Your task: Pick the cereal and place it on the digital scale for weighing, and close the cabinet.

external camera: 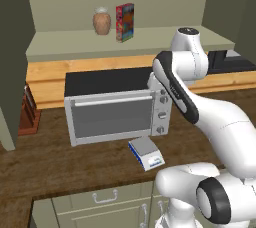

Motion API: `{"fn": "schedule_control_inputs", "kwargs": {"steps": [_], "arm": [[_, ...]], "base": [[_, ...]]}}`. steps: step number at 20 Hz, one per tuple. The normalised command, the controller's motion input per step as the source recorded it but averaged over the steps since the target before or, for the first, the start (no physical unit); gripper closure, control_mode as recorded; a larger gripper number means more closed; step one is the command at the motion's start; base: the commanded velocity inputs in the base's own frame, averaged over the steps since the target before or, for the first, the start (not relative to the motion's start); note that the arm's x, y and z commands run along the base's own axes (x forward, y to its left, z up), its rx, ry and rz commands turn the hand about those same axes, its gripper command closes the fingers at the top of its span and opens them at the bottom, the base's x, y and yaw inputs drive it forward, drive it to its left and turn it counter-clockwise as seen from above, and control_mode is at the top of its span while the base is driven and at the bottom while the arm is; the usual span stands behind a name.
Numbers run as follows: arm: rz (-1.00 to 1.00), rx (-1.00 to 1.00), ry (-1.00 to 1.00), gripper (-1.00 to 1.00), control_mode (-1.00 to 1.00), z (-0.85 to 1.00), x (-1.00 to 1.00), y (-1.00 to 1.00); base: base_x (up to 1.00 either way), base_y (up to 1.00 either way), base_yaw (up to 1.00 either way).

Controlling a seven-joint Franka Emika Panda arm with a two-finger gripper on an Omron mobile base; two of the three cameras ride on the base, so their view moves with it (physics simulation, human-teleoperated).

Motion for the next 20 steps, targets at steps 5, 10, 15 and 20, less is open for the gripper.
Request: {"fn": "schedule_control_inputs", "kwargs": {"steps": [5, 10, 15, 20], "arm": [[0.00, 0.00, -0.08, -1.00, -1.00, 0.00, -0.33, 0.00], [0.00, -0.01, -0.19, -1.00, -1.00, 0.04, -0.48, 0.27], [-0.01, 0.00, -0.21, -1.00, -1.00, 0.25, -0.37, 0.37], [-0.05, 0.00, -0.17, -1.00, -1.00, 0.43, -0.30, 0.36]], "base": [[0.00, 0.00, 0.00], [0.00, 0.00, 0.00], [0.00, 0.00, 0.00], [0.00, 0.00, 0.00]]}}
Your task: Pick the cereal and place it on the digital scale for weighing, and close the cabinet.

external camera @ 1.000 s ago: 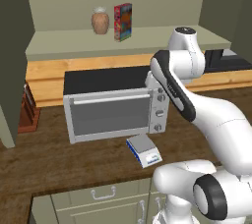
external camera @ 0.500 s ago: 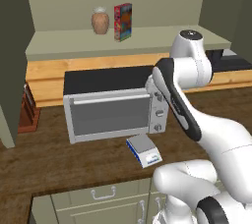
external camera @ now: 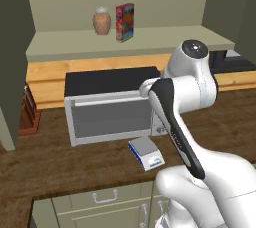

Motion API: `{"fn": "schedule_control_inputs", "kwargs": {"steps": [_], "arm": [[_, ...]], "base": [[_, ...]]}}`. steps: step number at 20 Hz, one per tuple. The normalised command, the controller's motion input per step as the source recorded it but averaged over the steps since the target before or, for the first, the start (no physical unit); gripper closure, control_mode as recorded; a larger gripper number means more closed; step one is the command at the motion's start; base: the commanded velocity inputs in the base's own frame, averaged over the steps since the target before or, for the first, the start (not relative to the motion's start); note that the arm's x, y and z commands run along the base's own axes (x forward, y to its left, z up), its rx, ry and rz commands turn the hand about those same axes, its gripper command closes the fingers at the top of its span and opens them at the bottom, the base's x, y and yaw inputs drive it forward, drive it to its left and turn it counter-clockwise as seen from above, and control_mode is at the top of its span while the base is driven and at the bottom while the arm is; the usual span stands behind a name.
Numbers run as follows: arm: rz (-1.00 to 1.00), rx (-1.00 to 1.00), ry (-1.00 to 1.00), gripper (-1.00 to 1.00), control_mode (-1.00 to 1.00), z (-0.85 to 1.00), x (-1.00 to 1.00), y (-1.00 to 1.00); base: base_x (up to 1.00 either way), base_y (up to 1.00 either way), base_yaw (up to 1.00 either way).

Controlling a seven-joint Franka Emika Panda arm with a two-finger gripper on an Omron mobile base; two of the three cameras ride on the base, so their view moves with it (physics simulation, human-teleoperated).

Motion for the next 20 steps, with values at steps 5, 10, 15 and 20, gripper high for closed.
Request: {"fn": "schedule_control_inputs", "kwargs": {"steps": [5, 10, 15, 20], "arm": [[-0.04, 0.00, -0.10, -1.00, -1.00, 0.38, -0.28, 0.18], [-0.05, 0.00, -0.09, -1.00, -1.00, 0.38, -0.13, 0.17], [-0.09, 0.00, -0.11, -1.00, -1.00, 0.41, -0.04, 0.14], [-0.04, 0.00, -0.11, -1.00, -1.00, 0.61, 0.00, 0.09]], "base": [[0.00, 0.00, 0.00], [0.00, 0.00, 0.00], [0.00, 0.00, 0.00], [0.00, 0.00, 0.00]]}}
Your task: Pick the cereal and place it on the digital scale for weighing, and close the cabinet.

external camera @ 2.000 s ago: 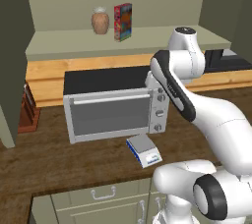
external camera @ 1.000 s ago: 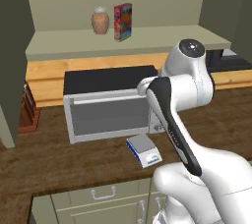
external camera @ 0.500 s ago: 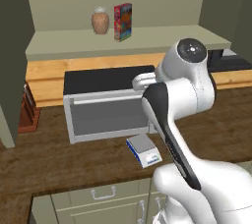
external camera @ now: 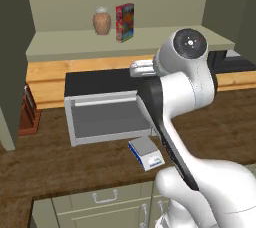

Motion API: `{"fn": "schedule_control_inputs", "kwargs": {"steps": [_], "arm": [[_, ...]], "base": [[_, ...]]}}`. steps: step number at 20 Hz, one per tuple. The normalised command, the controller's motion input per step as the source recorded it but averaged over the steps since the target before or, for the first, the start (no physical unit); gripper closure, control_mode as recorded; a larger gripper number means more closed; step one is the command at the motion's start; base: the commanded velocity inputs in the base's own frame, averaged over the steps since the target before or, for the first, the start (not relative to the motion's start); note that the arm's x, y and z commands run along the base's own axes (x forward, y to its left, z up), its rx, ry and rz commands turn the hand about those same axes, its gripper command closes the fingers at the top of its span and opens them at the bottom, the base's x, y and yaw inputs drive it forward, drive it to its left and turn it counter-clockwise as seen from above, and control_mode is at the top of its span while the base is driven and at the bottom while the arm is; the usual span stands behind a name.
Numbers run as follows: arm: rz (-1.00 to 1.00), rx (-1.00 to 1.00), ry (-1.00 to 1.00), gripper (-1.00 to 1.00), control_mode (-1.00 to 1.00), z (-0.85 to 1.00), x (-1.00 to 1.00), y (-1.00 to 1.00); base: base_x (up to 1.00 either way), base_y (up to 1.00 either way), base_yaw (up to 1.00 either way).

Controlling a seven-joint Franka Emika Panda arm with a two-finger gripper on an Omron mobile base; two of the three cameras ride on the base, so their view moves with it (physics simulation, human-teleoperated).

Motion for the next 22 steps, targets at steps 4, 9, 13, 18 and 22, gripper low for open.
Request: {"fn": "schedule_control_inputs", "kwargs": {"steps": [4, 9, 13, 18, 22], "arm": [[-0.03, -0.01, -0.11, -1.00, -1.00, 0.60, 0.00, 0.06], [-0.02, 0.00, -0.11, -1.00, -1.00, 0.38, 0.04, 0.00], [-0.02, 0.00, -0.11, -1.00, -1.00, 0.27, 0.20, 0.00], [0.00, 0.00, -0.12, -1.00, -1.00, 0.27, 0.34, 0.10], [-0.02, 0.00, -0.13, -1.00, -1.00, 0.17, 0.29, 0.19]], "base": [[0.00, 0.00, 0.00], [0.00, 0.00, 0.00], [0.00, 0.00, 0.00], [0.00, 0.00, 0.00], [0.00, 0.00, 0.00]]}}
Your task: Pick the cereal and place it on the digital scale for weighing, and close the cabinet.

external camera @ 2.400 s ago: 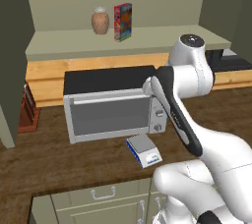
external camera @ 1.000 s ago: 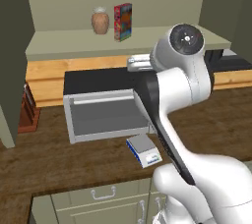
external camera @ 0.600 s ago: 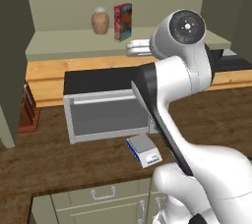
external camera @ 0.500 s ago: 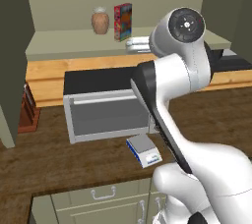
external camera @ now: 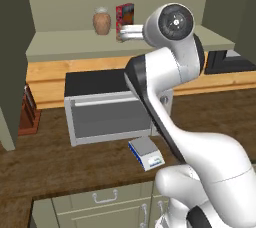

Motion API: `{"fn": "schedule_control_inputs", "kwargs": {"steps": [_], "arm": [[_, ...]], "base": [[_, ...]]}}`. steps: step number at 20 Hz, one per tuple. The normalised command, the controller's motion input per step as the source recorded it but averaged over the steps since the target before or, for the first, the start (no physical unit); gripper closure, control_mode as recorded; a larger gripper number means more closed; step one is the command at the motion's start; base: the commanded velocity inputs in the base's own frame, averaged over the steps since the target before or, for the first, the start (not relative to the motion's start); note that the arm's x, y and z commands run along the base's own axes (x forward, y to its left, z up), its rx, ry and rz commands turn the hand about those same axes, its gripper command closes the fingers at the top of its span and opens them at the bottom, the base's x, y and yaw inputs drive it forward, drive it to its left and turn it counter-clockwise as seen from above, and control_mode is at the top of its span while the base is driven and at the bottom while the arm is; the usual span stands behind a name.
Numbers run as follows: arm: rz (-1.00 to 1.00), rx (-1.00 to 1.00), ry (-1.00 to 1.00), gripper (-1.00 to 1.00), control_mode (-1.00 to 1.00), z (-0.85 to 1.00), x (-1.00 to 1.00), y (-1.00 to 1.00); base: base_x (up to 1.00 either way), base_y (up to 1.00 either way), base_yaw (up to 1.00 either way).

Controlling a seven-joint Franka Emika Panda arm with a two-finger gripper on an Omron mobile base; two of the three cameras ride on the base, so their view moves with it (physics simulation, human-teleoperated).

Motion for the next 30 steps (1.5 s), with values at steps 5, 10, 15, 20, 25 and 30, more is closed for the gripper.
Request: {"fn": "schedule_control_inputs", "kwargs": {"steps": [5, 10, 15, 20, 25, 30], "arm": [[0.00, 0.01, -0.06, -1.00, -1.00, 0.00, 0.39, 0.17], [0.00, 0.00, 0.05, -1.00, -1.00, 0.00, 0.53, 0.06], [0.00, 0.00, 0.01, -1.00, -1.00, 0.00, 0.48, 0.02], [0.00, -0.01, 0.00, -1.00, -1.00, 0.00, 0.35, 0.02], [0.00, 0.00, 0.00, -1.00, -1.00, 0.00, 0.29, 0.00], [0.00, 0.00, 0.00, -1.00, -1.00, 0.00, 0.34, 0.00]], "base": [[0.00, 0.00, 0.00], [0.00, 0.00, 0.00], [0.00, 0.00, 0.00], [0.00, 0.00, 0.00], [0.00, 0.00, 0.00], [0.00, 0.00, 0.00]]}}
